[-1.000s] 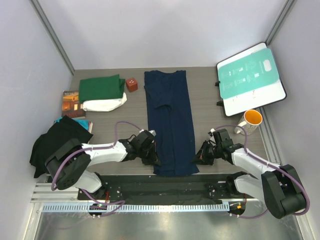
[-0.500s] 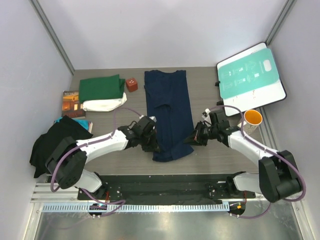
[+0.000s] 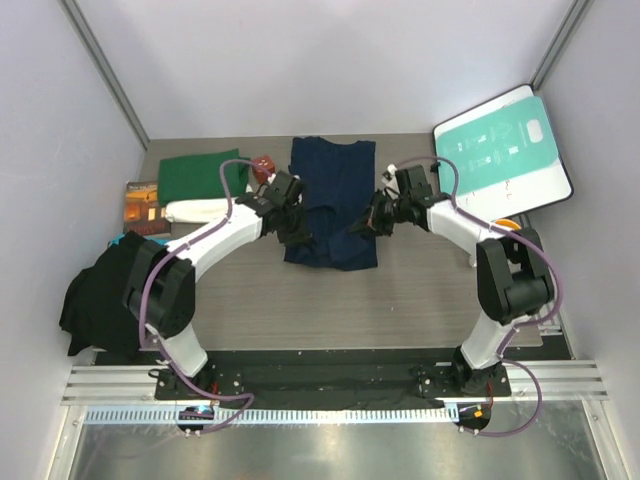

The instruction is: Fold and stack the t-shirts

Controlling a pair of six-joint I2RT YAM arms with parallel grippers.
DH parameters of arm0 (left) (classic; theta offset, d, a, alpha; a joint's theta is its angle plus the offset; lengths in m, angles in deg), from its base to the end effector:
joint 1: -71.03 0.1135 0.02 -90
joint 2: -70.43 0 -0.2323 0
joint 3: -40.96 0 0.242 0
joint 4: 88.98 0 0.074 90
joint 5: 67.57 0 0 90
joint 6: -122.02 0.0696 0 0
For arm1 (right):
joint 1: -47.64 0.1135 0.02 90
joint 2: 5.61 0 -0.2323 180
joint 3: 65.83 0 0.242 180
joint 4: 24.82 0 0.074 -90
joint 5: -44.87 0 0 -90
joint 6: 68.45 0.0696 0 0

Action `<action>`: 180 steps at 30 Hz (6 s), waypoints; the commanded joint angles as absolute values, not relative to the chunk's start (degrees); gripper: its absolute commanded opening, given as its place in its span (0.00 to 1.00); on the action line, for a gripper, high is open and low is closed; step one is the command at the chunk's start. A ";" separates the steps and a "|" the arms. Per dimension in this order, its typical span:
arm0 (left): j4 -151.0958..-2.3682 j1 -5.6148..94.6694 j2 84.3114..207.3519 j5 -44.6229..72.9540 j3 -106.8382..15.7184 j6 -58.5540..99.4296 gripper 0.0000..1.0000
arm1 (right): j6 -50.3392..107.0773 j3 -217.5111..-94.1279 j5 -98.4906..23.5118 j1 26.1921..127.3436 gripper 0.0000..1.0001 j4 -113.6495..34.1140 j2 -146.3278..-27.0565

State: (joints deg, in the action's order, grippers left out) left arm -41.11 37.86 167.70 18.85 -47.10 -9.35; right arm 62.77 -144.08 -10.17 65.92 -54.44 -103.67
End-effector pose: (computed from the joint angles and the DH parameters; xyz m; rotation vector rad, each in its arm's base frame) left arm 0.3042 -0.2040 0.1848 -0.1663 2.6641 -0.5439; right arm 0.3345 0.1525 0.1620 0.2183 2.5824 1.1760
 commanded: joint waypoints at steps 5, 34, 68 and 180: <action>-35.00 40.44 178.17 18.12 -60.13 -5.25 0.00 | 57.86 -162.00 -12.87 66.01 0.02 -61.22 -114.68; -31.12 46.33 196.28 20.49 -79.74 -1.82 0.00 | 55.48 -168.78 -19.56 61.53 0.07 -63.87 -124.52; -35.43 57.40 197.87 7.13 -78.60 -8.76 0.45 | 85.71 -153.40 -2.51 54.15 0.34 -29.69 -128.92; -29.54 8.45 171.24 34.91 -28.41 -27.57 0.32 | 59.61 -126.68 -44.25 94.40 0.50 -75.12 -85.41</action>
State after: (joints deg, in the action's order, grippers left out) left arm -38.71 9.14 167.28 34.61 -30.75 -27.68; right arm 58.77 -128.76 -41.21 94.16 -76.51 -85.99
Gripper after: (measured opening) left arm 0.314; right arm 0.493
